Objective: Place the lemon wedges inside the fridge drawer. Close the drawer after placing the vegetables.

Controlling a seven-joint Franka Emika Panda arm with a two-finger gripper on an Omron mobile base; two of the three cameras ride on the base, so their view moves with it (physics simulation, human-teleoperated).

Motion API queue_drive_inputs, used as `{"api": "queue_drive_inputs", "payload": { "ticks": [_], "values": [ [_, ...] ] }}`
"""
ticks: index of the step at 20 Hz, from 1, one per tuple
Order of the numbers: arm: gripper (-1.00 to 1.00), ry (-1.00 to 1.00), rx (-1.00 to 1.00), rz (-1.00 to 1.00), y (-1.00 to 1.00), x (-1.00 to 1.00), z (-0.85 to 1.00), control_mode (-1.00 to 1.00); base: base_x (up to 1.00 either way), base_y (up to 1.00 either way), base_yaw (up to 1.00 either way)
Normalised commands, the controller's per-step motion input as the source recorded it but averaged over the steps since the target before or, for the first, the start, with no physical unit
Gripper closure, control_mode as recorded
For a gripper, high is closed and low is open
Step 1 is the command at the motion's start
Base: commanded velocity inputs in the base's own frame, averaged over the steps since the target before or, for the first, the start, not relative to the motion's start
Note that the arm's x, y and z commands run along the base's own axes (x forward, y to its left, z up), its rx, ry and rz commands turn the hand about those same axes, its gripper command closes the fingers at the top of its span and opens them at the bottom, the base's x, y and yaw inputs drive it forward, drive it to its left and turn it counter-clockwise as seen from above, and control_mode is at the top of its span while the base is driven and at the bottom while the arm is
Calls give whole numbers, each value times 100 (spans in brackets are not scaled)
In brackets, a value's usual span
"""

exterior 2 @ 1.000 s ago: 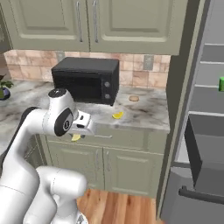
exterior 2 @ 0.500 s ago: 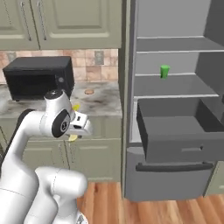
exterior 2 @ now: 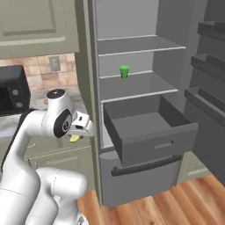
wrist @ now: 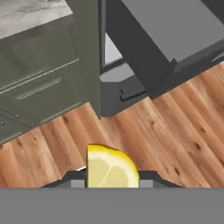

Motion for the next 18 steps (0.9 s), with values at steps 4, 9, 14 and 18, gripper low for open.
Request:
{"api": "queue_drive_inputs", "payload": {
  "ticks": [4, 9, 14, 18],
  "values": [
    [100, 0, 0, 0, 0, 0, 0, 100, 86, -4, -20],
    [100, 0, 0, 0, 0, 0, 0, 100, 64, -39, -16],
    [100, 0, 0, 0, 0, 0, 0, 100, 30, -26, -15],
    [100, 0, 0, 0, 0, 0, 0, 100, 17, -21, -4]
  ]
}}
